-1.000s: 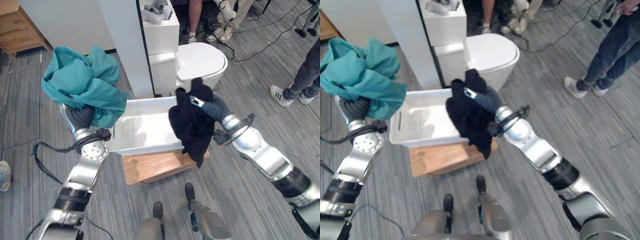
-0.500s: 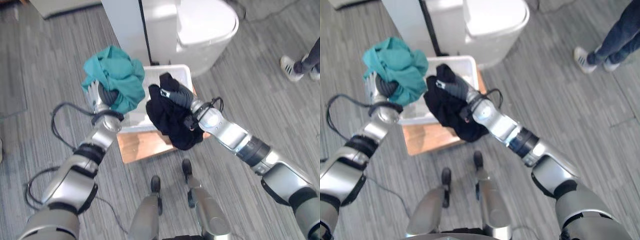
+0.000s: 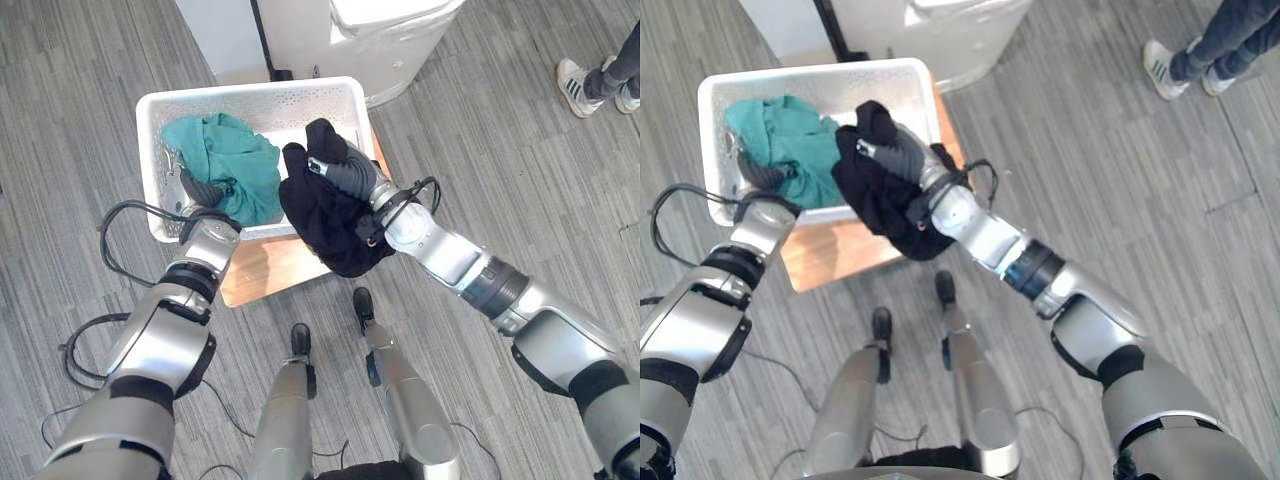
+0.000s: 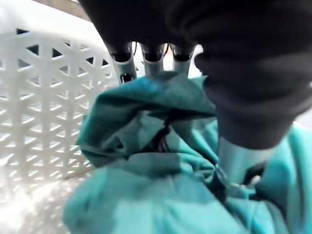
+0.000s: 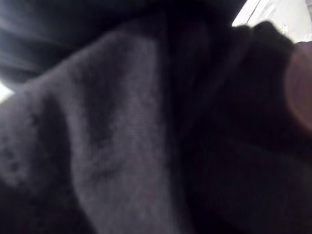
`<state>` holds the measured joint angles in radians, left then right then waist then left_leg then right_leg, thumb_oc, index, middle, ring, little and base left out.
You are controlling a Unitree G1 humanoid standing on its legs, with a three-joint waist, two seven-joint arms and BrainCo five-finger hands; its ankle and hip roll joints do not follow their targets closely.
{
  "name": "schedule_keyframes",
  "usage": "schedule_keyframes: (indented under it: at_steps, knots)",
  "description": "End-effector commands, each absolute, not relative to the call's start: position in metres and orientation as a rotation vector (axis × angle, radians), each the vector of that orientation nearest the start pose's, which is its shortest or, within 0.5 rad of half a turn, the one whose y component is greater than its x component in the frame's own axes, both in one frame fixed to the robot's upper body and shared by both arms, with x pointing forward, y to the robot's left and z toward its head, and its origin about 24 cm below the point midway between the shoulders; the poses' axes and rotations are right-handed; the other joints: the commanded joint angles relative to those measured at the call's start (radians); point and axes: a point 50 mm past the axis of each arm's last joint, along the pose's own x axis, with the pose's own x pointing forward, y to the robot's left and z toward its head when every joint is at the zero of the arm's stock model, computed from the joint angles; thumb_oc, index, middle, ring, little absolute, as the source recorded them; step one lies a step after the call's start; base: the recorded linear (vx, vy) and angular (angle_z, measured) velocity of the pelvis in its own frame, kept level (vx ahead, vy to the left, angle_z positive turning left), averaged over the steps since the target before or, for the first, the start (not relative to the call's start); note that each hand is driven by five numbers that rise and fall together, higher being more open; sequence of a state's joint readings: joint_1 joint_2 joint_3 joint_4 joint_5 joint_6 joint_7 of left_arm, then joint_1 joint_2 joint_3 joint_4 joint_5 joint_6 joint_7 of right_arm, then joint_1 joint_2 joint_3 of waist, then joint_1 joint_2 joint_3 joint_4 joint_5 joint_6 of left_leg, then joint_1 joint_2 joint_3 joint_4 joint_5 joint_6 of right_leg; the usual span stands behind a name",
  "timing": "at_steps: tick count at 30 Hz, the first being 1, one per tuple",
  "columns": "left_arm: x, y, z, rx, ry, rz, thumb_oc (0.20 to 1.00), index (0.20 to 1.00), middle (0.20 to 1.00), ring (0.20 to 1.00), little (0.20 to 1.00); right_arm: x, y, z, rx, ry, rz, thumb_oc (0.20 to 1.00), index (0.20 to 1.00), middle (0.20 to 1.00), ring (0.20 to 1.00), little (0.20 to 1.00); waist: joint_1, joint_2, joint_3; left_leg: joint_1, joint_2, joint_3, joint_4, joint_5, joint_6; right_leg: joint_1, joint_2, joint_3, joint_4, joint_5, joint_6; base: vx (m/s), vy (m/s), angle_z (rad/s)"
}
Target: Tidy up the quilt and then pick up the clothes from the bed and put them into the laundry hamper.
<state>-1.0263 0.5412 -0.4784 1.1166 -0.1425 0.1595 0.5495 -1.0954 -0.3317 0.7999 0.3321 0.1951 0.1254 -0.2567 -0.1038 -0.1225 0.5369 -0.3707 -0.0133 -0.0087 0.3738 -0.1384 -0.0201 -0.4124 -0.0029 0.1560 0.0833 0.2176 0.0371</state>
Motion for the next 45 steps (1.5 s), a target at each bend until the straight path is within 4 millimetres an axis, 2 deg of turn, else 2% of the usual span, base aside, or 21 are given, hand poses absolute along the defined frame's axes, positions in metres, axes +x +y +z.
schedule_keyframes:
  at_steps: [1, 4, 6, 7, 8, 12, 17, 19, 22, 25, 27, 29, 30, 33, 34, 36, 38, 41, 44, 45]
  knots:
    - [0.397, 0.262, 0.161, 0.775, 0.033, 0.624, 1.0, 1.0, 1.0, 1.0, 1.0, 0.342, -0.009, 0.265, -0.541, -0.749, 0.344, 0.2, 0.2, 0.2, 0.2, 0.2, 0.012, 0.027, -0.017, 0.017, 0.028, -0.033, -0.116, 0.114, 0.015, 0.024, -0.02, 0.036, 0.119, -0.125, 0.058, -0.01, 0.05, -0.03]
    - [0.396, 0.262, 0.159, 0.779, 0.034, 0.624, 1.0, 1.0, 1.0, 1.0, 1.0, 0.341, -0.017, 0.278, -0.519, -0.822, 0.296, 0.2, 0.2, 0.2, 0.2, 0.2, 0.016, 0.022, -0.017, 0.045, 0.031, -0.037, -0.13, 0.11, 0.014, 0.054, -0.022, 0.035, 0.103, -0.124, 0.062, -0.01, 0.001, -0.07]
    - [0.393, 0.263, 0.151, 0.787, 0.039, 0.623, 1.0, 1.0, 1.0, 1.0, 1.0, 0.336, -0.025, 0.296, -0.494, -0.929, 0.257, 0.2, 0.2, 0.2, 0.2, 0.2, 0.021, 0.012, -0.035, 0.073, 0.034, -0.039, -0.141, 0.104, 0.014, 0.084, -0.022, 0.034, 0.09, -0.124, 0.066, 0.0, 0.0, 0.0]
    - [0.393, 0.263, 0.151, 0.787, 0.04, 0.623, 1.0, 1.0, 1.0, 1.0, 1.0, 0.336, -0.025, 0.295, -0.494, -0.929, 0.257, 0.2, 0.2, 0.2, 0.2, 0.2, 0.021, 0.011, -0.035, 0.073, 0.034, -0.039, -0.142, 0.105, 0.014, 0.084, -0.022, 0.034, 0.089, -0.124, 0.066, 0.03, 0.004, 0.01]
    - [0.391, 0.263, 0.147, 0.799, 0.037, 0.621, 1.0, 1.0, 1.0, 1.0, 1.0, 0.33, -0.028, 0.308, -0.486, -1.003, 0.248, 0.2, 0.2, 0.2, 0.2, 0.2, 0.021, 0.005, -0.055, 0.09, 0.035, -0.038, -0.147, 0.101, 0.014, 0.1, -0.022, 0.035, 0.082, -0.123, 0.069, 0.0, 0.0, 0.0]
    - [0.39, 0.259, 0.144, 0.816, 0.015, 0.606, 1.0, 1.0, 1.0, 1.0, 1.0, 0.315, -0.033, 0.33, -0.5, -1.131, 0.267, 0.2, 0.2, 0.2, 0.2, 0.2, 0.025, -0.005, -0.084, 0.11, 0.038, -0.039, -0.142, 0.092, 0.013, 0.124, -0.023, 0.037, 0.077, -0.121, 0.076, 0.04, 0.004, -0.03]
    - [0.39, 0.258, 0.145, 0.852, -0.003, 0.577, 1.0, 1.0, 1.0, 1.0, 1.0, 0.296, -0.023, 0.348, -0.569, -1.246, 0.288, 0.2, 0.2, 0.2, 0.2, 0.2, 0.055, -0.011, -0.102, 0.121, 0.039, -0.056, -0.177, 0.104, 0.007, 0.141, -0.034, 0.022, 0.042, -0.113, 0.078, -0.03, -0.02, -0.01]
    - [0.39, 0.26, 0.145, 0.853, -0.004, 0.575, 1.0, 1.0, 1.0, 1.0, 1.0, 0.293, -0.018, 0.35, -0.589, -1.269, 0.29, 0.2, 0.2, 0.2, 0.2, 0.2, 0.058, -0.01, -0.104, 0.131, 0.039, -0.057, -0.197, 0.11, 0.006, 0.148, -0.034, 0.02, 0.032, -0.111, 0.077, -0.05, 0.043, 0.01]
    - [0.389, 0.264, 0.144, 0.856, 0.002, 0.57, 1.0, 1.0, 1.0, 1.0, 1.0, 0.292, -0.016, 0.349, -0.58, -1.275, 0.309, 0.2, 0.2, 0.2, 0.2, 0.2, 0.062, -0.011, -0.113, 0.147, 0.037, -0.057, -0.219, 0.113, 0.006, 0.158, -0.032, 0.016, 0.02, -0.112, 0.078, -0.02, 0.056, 0.07]
    - [0.389, 0.269, 0.147, 0.858, 0.001, 0.581, 1.0, 1.0, 1.0, 1.0, 1.0, 0.285, -0.013, 0.353, -0.481, -1.293, 0.372, 0.2, 0.2, 0.2, 0.2, 0.2, 0.066, -0.019, -0.127, 0.154, 0.041, -0.055, -0.23, 0.117, 0.001, 0.169, -0.028, 0.009, 0.008, -0.108, 0.078, -0.02, 0.037, 0.01]
    - [0.39, 0.269, 0.153, 0.861, -0.009, 0.598, 1.0, 1.0, 1.0, 1.0, 1.0, 0.276, -0.006, 0.352, -0.427, -1.294, 0.433, 0.2, 0.2, 0.2, 0.2, 0.2, 0.072, -0.043, -0.14, 0.152, 0.039, -0.053, -0.223, 0.106, -0.001, 0.175, -0.027, 0.01, -0.011, -0.104, 0.084, 0.0, -0.043, -0.06]
    - [0.393, 0.267, 0.159, 0.854, -0.023, 0.605, 1.0, 1.0, 1.0, 1.0, 1.0, 0.272, 0.001, 0.35, -0.449, -1.299, 0.457, 0.2, 0.2, 0.2, 0.2, 0.2, 0.074, -0.057, -0.141, 0.136, 0.041, -0.051, -0.204, 0.104, -0.002, 0.167, -0.022, 0.01, -0.008, -0.1, 0.084, -0.02, -0.083, -0.16]
    - [0.397, 0.261, 0.17, 0.861, -0.056, 0.587, 1.0, 1.0, 1.0, 1.0, 1.0, 0.268, 0.011, 0.345, -0.525, -1.316, 0.465, 0.2, 0.2, 0.2, 0.2, 0.2, 0.076, -0.067, -0.132, 0.106, 0.043, -0.053, -0.169, 0.103, -0.003, 0.144, -0.015, 0.008, 0.011, -0.098, 0.079, -0.01, -0.091, -0.16]
    - [0.402, 0.25, 0.18, 0.878, -0.103, 0.554, 1.0, 1.0, 1.0, 1.0, 1.0, 0.268, 0.018, 0.341, -0.6, -1.322, 0.465, 0.2, 0.2, 0.2, 0.2, 0.2, 0.076, -0.068, -0.118, 0.063, 0.042, -0.059, -0.129, 0.102, -0.002, 0.111, -0.011, 0.002, 0.038, -0.097, 0.073, -0.03, -0.059, 0.03]
    - [0.407, 0.235, 0.192, 0.886, -0.158, 0.517, 1.0, 1.0, 1.0, 1.0, 1.0, 0.269, 0.025, 0.336, -0.66, -1.322, 0.468, 0.2, 0.2, 0.2, 0.2, 0.2, 0.076, -0.058, -0.092, 0.021, 0.039, -0.067, -0.099, 0.11, -0.001, 0.075, -0.01, -0.001, 0.066, -0.094, 0.068, -0.07, -0.023, 0.23]
    - [0.412, 0.215, 0.203, 0.892, -0.232, 0.454, 1.0, 1.0, 1.0, 1.0, 1.0, 0.277, 0.029, 0.328, -0.724, -1.288, 0.465, 0.2, 0.2, 0.2, 0.2, 0.2, 0.076, -0.032, -0.04, -0.037, 0.028, -0.083, -0.077, 0.128, 0.002, 0.013, -0.02, -0.002, 0.101, -0.084, 0.062, -0.07, -0.02, 0.28]
    - [0.412, 0.208, 0.205, 0.897, -0.255, 0.428, 1.0, 1.0, 1.0, 1.0, 1.0, 0.286, 0.032, 0.318, -0.742, -1.242, 0.451, 0.2, 0.2, 0.2, 0.2, 0.2, 0.077, -0.013, -0.017, -0.082, 0.018, -0.098, -0.08, 0.146, 0.004, -0.042, -0.027, -0.006, 0.12, -0.08, 0.058, -0.05, -0.018, 0.43]
    - [0.412, 0.206, 0.207, 0.853, -0.298, 0.413, 1.0, 1.0, 1.0, 1.0, 1.0, 0.294, 0.044, 0.303, -0.808, -1.206, 0.457, 0.2, 0.2, 0.2, 0.2, 0.2, 0.068, 0.012, -0.017, -0.157, 0.003, -0.112, -0.094, 0.17, 0.006, -0.134, -0.028, -0.012, 0.131, -0.072, 0.045, -0.04, 0.073, 0.48]
    - [0.412, 0.201, 0.212, 0.819, -0.334, 0.401, 1.0, 1.0, 1.0, 1.0, 1.0, 0.296, 0.05, 0.296, -0.846, -1.197, 0.483, 0.2, 0.2, 0.2, 0.2, 0.2, 0.058, 0.024, -0.017, -0.189, 0.004, -0.104, -0.094, 0.179, 0.005, -0.174, -0.026, -0.01, 0.136, -0.066, 0.038, -0.02, 0.115, 0.12]
    - [0.413, 0.191, 0.217, 0.793, -0.368, 0.38, 1.0, 1.0, 1.0, 1.0, 1.0, 0.299, 0.055, 0.288, -0.885, -1.175, 0.514, 0.2, 0.2, 0.2, 0.2, 0.2, 0.047, 0.031, -0.017, -0.217, 0.005, -0.094, -0.087, 0.184, 0.003, -0.209, -0.022, -0.005, 0.143, -0.06, 0.034, 0.01, 0.119, 0.05]
